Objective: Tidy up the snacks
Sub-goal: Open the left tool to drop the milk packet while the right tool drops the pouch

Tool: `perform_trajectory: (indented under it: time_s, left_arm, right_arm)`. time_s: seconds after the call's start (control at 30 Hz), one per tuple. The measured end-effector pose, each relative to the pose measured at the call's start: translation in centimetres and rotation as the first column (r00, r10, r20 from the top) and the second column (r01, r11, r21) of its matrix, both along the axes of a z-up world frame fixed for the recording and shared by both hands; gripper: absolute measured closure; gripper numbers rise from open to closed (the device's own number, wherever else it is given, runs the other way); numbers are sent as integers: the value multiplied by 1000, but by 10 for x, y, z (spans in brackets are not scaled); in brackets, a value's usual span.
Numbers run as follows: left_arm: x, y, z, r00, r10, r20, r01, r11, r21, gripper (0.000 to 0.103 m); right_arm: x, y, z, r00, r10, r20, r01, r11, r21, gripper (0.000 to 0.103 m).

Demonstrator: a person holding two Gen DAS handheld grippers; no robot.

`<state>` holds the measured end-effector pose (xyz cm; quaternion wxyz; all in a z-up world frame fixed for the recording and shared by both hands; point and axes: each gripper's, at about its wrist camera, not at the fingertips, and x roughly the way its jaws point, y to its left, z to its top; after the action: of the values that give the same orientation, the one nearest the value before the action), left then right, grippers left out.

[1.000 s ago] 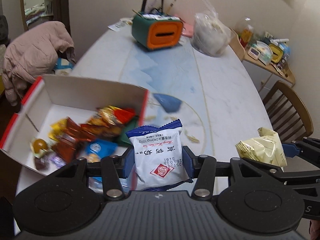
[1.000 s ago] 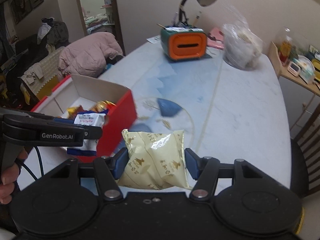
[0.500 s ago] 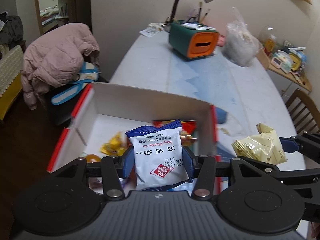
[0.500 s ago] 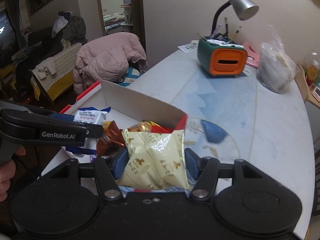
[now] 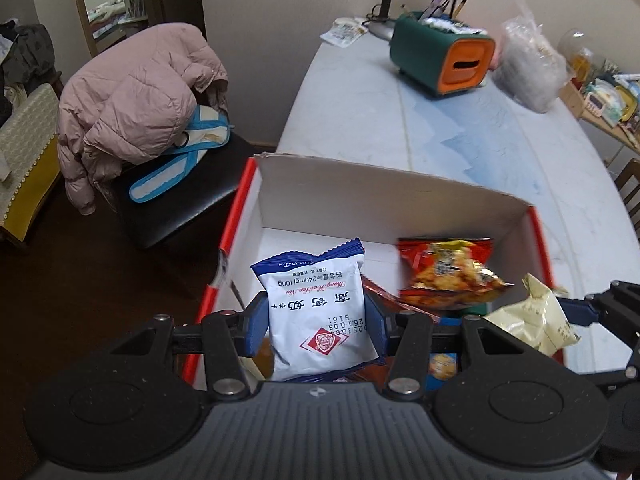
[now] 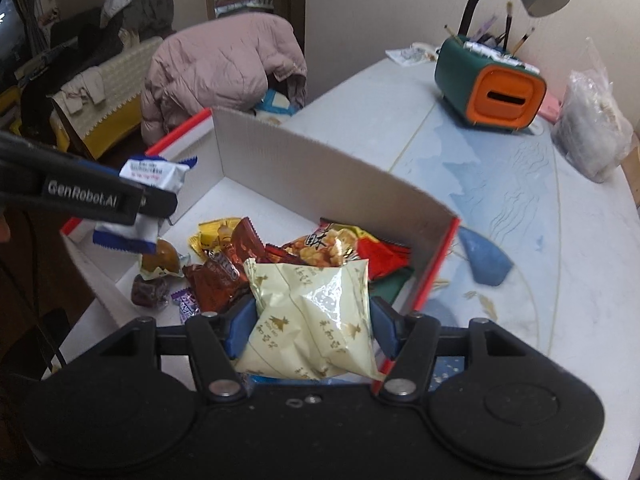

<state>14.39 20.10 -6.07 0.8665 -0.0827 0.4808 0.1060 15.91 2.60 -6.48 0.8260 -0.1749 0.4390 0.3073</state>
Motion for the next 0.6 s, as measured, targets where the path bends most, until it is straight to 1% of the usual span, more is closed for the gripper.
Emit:
perform_trajectory:
  time_s: [0.13, 0.23, 0.33, 0.6]
  left_arm:
    - [15, 9, -15, 999, -22, -50, 22, 1000, 3, 54]
    - [20, 8, -24, 997, -36, -74, 37, 999, 19, 53]
    - [23, 7, -33, 994, -48, -96, 50, 999, 18, 53]
    - [21, 3, -45, 989, -77, -123, 81, 996, 29, 53]
  right_arm:
    - [2, 13, -14, 1000, -4, -21, 4, 1000, -21, 43]
    - [3, 21, -22, 999, -3, -33, 2, 999, -32, 43]
    - [3, 26, -28, 999, 1, -40, -3, 999, -46, 43]
    - [-2, 28, -37, 998, 1, -69, -5, 998, -60, 40]
